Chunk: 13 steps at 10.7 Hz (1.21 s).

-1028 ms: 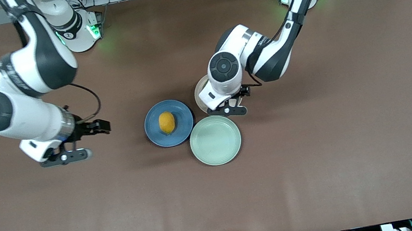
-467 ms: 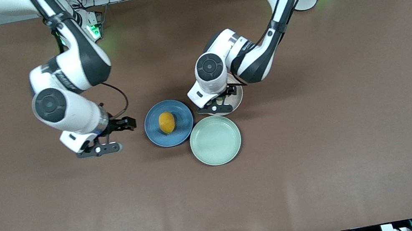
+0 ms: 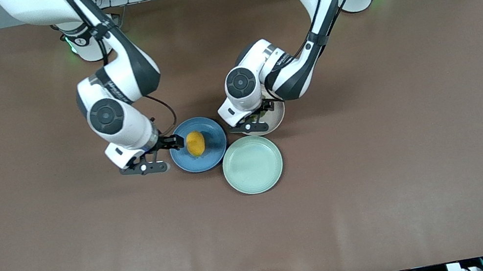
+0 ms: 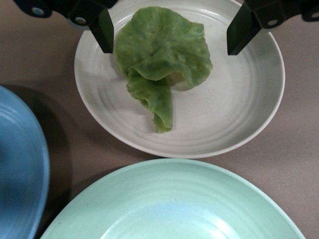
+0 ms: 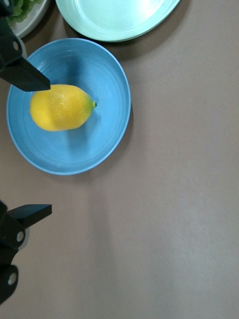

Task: Pick lemon and lettuce from blue and beige plates
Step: 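Lower both grippers and close them on the lettuce and lemon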

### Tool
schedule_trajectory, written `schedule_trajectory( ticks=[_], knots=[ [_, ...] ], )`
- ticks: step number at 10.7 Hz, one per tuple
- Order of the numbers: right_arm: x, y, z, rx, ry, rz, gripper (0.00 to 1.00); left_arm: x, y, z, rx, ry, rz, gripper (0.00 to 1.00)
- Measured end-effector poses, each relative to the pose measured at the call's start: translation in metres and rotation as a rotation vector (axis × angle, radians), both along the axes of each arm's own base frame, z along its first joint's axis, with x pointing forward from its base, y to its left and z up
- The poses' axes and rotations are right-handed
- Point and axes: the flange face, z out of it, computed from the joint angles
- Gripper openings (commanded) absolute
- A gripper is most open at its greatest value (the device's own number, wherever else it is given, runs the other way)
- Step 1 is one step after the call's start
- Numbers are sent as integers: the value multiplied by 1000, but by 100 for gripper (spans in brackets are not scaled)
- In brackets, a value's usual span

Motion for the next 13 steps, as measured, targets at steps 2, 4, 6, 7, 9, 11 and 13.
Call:
schedule_trajectory(
  ticks=[2, 4, 6, 7, 9, 11, 13],
  knots=[
    [-6, 17, -20, -2, -15, -21, 100, -6, -3, -11, 10, 12, -9, 100],
    [-14, 28, -44, 0, -38, -34, 100, -11, -5, -22, 19, 22, -16, 100],
    [-23, 36, -63, -6, -40, -43, 100, -17, -7, -32, 29, 34, -25, 100],
    [-26, 42, -70, -8, -41, -47, 100, -20, -8, -36, 32, 38, -29, 100],
    [-32, 51, -79, -12, -42, -58, 100, -23, -9, -44, 39, 46, -34, 57],
    [-36, 57, -86, -14, -43, -57, 100, -26, -10, -46, 44, 46, -26, 10],
    [-41, 61, -98, -10, -56, -58, 100, -28, -14, -44, 51, 38, 19, 0]
  ],
)
